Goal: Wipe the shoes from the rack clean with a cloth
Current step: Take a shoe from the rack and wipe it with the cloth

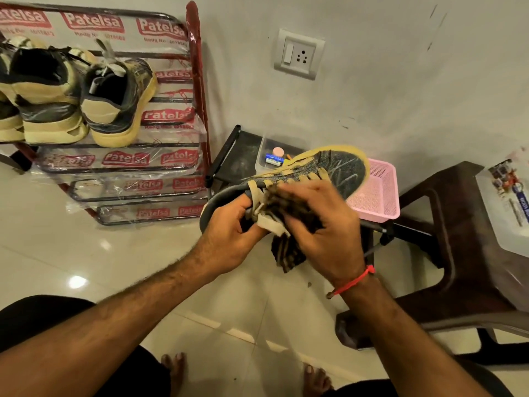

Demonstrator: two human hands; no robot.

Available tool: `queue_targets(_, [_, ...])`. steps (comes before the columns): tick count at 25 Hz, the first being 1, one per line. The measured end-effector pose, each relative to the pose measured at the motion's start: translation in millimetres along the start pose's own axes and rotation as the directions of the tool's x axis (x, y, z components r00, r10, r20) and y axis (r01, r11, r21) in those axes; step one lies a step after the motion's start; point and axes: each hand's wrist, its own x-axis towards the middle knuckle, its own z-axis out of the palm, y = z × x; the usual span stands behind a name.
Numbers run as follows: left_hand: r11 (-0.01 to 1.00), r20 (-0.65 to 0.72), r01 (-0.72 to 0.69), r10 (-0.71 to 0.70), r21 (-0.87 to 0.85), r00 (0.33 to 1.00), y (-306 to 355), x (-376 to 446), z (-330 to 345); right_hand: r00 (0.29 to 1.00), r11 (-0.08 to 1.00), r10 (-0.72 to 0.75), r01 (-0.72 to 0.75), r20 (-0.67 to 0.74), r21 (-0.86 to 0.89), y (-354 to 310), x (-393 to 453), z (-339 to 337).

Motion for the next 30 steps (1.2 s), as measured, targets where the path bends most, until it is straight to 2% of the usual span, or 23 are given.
queue_targets(2, [0.963, -0.005, -0.150, 0.155, 0.223, 0.988, -5, 1, 0, 0.986, 0.994, 0.100, -0.106, -0.134, -0.037, 23, 11, -17])
queue_targets(4, [0.905, -0.025, -0.247, 0.272, 0.346, 0.962, -6, 0, 0, 0.941, 0.972, 0.213, -0.231, -0.265, -0.038, 32, 14, -28])
queue_targets(5, [0.883, -0.041, -0.272, 0.311, 0.382, 0.950, -7, 0, 1, 0.942, 0.973, 0.221, -0.231, -0.254, -0.010, 25, 11, -25])
queue_targets(7, [0.851, -0.071, -0.294, 0.358, 0.435, 0.931, -9, -3, 3, 0.988, 0.994, 0.111, -0.110, -0.110, 0.009, -4, 0, -9])
queue_targets(9, [0.830, -0.072, -0.299, 0.374, 0.472, 0.925, -11, -5, 1, 0.999, 0.999, 0.028, -0.029, -0.032, -0.033, -6, 1, -6])
queue_targets(12, [0.778, -0.028, -0.294, 0.371, 0.554, 0.928, -15, -7, 1, 0.979, 0.989, 0.128, -0.137, -0.161, -0.047, 15, 18, -23])
queue_targets(13, [0.772, -0.024, -0.291, 0.368, 0.564, 0.930, -16, -8, 2, 0.981, 0.990, 0.129, -0.135, -0.143, -0.028, 10, 16, -22])
queue_targets(16, [0.747, 0.037, -0.353, 0.404, 0.563, 0.914, -19, -8, 5, 0.998, 0.998, -0.056, 0.056, 0.001, 0.002, -23, 0, -7])
queue_targets(17, [0.732, 0.058, -0.368, 0.412, 0.574, 0.910, -21, -9, 5, 0.999, 0.999, -0.052, 0.052, 0.006, -0.009, -15, 4, -9])
queue_targets(19, [0.704, 0.073, -0.361, 0.404, 0.612, 0.912, -22, -9, 5, 0.993, 0.997, 0.068, -0.071, -0.097, -0.033, 11, 17, -19])
queue_targets(21, [0.699, 0.050, -0.329, 0.388, 0.635, 0.921, -22, -12, 7, 0.984, 0.991, 0.127, -0.131, -0.122, -0.026, 12, 15, -20])
queue_targets(24, [0.724, 0.019, -0.331, 0.403, 0.605, 0.915, -22, -10, 7, 0.998, 0.998, -0.067, 0.067, -0.018, -0.008, -28, -4, -2])
queue_targets(25, [0.721, 0.020, -0.338, 0.411, 0.605, 0.911, -22, -8, 6, 0.996, 0.996, -0.085, 0.085, -0.010, -0.018, -23, -2, -3])
queue_targets(28, [0.666, 0.040, -0.339, 0.421, 0.664, 0.906, -24, -9, 6, 0.987, 0.992, 0.105, -0.112, -0.123, -0.053, 15, 16, -18])
queue_targets(30, [0.650, 0.050, -0.322, 0.400, 0.688, 0.915, -27, -10, 6, 0.986, 0.991, 0.127, -0.131, -0.105, -0.026, 6, 9, -13])
